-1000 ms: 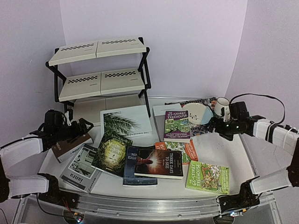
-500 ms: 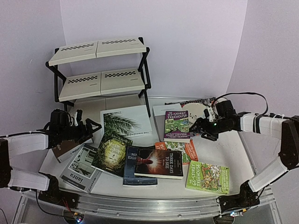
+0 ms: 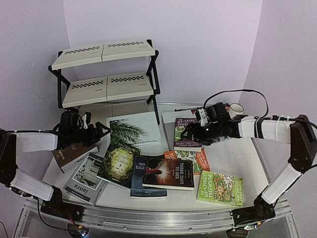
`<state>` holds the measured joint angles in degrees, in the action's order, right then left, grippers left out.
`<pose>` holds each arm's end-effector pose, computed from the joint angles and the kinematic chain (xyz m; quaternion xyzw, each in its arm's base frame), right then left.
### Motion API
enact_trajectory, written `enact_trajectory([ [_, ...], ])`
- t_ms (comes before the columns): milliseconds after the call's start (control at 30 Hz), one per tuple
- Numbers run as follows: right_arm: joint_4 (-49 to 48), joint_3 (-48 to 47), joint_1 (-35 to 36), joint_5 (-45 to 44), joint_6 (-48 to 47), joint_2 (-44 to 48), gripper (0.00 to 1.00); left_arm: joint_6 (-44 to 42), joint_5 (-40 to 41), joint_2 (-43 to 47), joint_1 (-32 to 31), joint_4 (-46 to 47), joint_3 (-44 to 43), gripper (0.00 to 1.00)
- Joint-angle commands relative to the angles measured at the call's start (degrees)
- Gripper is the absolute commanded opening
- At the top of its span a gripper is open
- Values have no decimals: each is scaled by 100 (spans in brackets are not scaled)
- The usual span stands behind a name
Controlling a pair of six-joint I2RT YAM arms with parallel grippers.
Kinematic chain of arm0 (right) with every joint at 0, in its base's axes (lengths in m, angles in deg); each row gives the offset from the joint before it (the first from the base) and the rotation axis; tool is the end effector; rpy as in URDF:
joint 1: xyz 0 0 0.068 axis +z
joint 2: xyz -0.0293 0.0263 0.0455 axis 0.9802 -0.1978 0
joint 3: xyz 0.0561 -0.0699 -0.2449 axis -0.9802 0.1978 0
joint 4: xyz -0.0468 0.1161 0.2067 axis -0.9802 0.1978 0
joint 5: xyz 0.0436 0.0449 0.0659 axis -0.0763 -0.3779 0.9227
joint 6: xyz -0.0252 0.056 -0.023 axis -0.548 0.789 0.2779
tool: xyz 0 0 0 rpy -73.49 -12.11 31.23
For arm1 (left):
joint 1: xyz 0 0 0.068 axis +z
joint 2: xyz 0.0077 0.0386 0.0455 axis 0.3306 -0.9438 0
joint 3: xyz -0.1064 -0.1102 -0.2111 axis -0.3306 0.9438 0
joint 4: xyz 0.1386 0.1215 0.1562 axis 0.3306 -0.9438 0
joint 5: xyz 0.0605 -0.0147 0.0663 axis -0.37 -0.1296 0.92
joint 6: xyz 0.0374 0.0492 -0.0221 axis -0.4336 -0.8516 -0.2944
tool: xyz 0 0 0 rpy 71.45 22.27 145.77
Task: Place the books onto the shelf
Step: Move the book to the book pile.
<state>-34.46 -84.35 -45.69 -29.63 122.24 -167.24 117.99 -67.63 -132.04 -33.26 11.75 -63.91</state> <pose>0.2883 0.2018 0.2330 -0.0448 0.8417 0.3844 0.3764 0.2508 -0.0859 0.1899 -0.0551 0.8620 -0.3757 0.3358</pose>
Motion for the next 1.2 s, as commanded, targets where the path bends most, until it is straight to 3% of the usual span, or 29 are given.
enact_trajectory([
  [0,-100,-662,193,-333,160,-424,82,-310,534,-586,134,54,-594,92],
  [300,390,-876,204,-1245,16,-482,83,-614,614,-885,170,47,-936,91],
  [400,944,-929,80,-1804,-97,-457,83,-789,209,-823,168,42,-943,90],
  [600,1066,-694,-273,-1468,-34,-514,75,-817,-566,-519,143,76,-847,88],
  [967,1062,-887,-348,-1271,105,-1165,62,-641,-1101,-102,90,93,-588,83],
  [1167,996,-1001,-349,-734,134,-1248,7,-328,-1364,52,-309,117,-611,80],
])
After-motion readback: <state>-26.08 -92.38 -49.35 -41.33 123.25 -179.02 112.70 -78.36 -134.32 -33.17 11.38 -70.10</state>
